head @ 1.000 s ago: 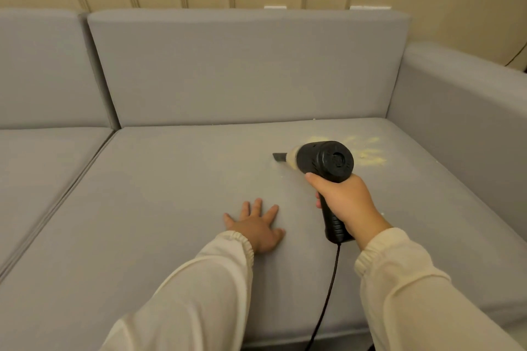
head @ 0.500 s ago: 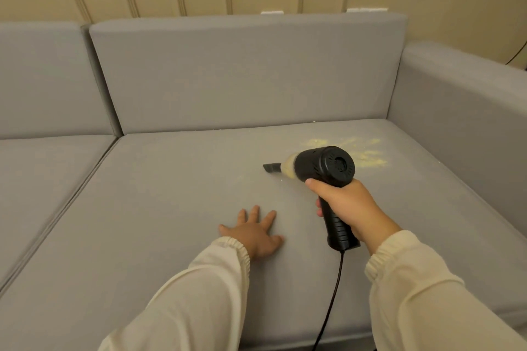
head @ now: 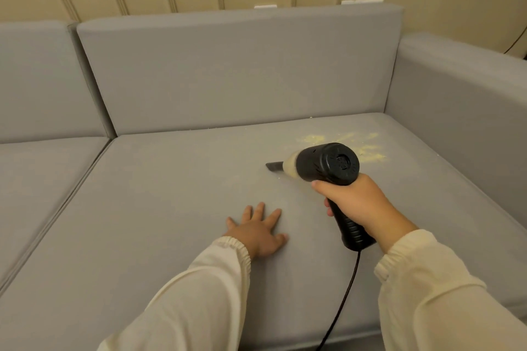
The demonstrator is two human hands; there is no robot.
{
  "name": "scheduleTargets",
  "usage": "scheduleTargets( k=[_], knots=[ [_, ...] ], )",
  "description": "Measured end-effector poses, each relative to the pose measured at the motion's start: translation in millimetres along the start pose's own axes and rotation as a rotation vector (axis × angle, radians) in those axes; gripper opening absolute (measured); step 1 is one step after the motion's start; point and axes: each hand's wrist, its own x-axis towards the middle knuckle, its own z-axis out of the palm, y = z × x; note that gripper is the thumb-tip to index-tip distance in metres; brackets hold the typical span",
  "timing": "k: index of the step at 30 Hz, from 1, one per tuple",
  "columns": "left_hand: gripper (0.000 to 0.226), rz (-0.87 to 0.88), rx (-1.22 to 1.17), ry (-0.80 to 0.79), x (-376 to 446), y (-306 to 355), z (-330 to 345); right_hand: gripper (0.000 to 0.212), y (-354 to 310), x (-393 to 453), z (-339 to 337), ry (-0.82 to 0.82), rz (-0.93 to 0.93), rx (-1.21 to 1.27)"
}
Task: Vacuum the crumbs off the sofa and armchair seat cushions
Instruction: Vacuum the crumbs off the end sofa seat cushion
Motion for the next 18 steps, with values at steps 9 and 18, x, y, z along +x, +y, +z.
scheduleTargets(
  k=[9, 18],
  knots=[
    [0.073, 0.062, 0.030, 0.002, 7.9, 18.9, -2.1, 0.019, 13.2, -24.0, -43.8, -0.045, 0.034, -0.042],
    [0.071, 0.058, 0.009, -0.008, 8.2, 37.2, -5.8, 0.019, 22.7, -38.7, -54.7, -0.025, -0.009, -0.108]
  ],
)
